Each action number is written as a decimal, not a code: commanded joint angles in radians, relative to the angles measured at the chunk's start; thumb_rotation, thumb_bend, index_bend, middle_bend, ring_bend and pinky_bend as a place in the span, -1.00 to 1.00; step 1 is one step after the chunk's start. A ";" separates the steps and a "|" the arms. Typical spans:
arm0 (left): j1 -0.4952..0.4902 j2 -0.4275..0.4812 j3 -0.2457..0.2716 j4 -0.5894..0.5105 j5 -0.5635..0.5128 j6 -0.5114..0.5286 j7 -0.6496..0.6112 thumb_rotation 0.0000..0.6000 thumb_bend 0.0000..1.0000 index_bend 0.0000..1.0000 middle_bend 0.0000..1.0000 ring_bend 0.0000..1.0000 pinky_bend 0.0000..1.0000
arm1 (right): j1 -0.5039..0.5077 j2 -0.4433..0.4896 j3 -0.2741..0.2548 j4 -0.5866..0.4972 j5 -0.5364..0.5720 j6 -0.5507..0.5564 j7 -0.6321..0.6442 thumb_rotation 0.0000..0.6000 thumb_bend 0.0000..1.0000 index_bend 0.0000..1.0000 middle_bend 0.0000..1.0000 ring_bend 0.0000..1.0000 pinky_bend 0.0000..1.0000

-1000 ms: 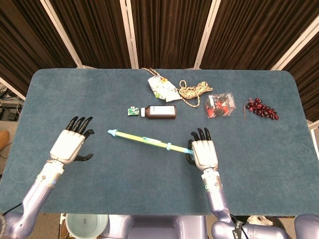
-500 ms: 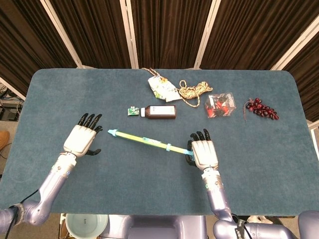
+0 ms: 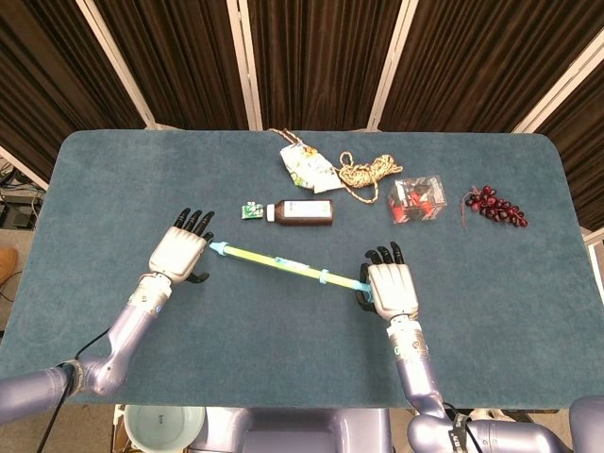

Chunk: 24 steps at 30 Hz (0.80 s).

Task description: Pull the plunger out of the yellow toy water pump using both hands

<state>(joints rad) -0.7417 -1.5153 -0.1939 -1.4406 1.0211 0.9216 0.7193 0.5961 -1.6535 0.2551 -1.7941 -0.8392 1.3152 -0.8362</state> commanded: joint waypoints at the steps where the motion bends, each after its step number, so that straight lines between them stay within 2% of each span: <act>1: -0.034 -0.035 -0.004 0.035 -0.005 -0.004 0.022 1.00 -0.62 -0.35 -0.97 -1.00 -0.98 | 0.002 0.006 -0.003 -0.002 0.002 0.002 0.003 1.00 0.22 0.75 -0.50 -0.71 -1.00; 13: -0.112 -0.122 0.007 0.118 -0.061 -0.012 0.078 1.00 -0.56 -0.35 -0.95 -1.00 -0.98 | 0.013 0.030 -0.016 -0.049 0.001 0.021 0.006 1.00 0.22 0.75 -0.50 -0.70 -1.00; 24: -0.130 -0.158 0.020 0.145 -0.108 -0.006 0.083 1.00 -0.51 -0.34 -0.94 -1.00 -0.98 | 0.022 0.039 -0.022 -0.075 0.009 0.040 0.003 1.00 0.22 0.75 -0.50 -0.70 -1.00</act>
<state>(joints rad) -0.8712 -1.6707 -0.1759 -1.2957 0.9157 0.9154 0.8009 0.6179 -1.6146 0.2339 -1.8691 -0.8299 1.3550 -0.8333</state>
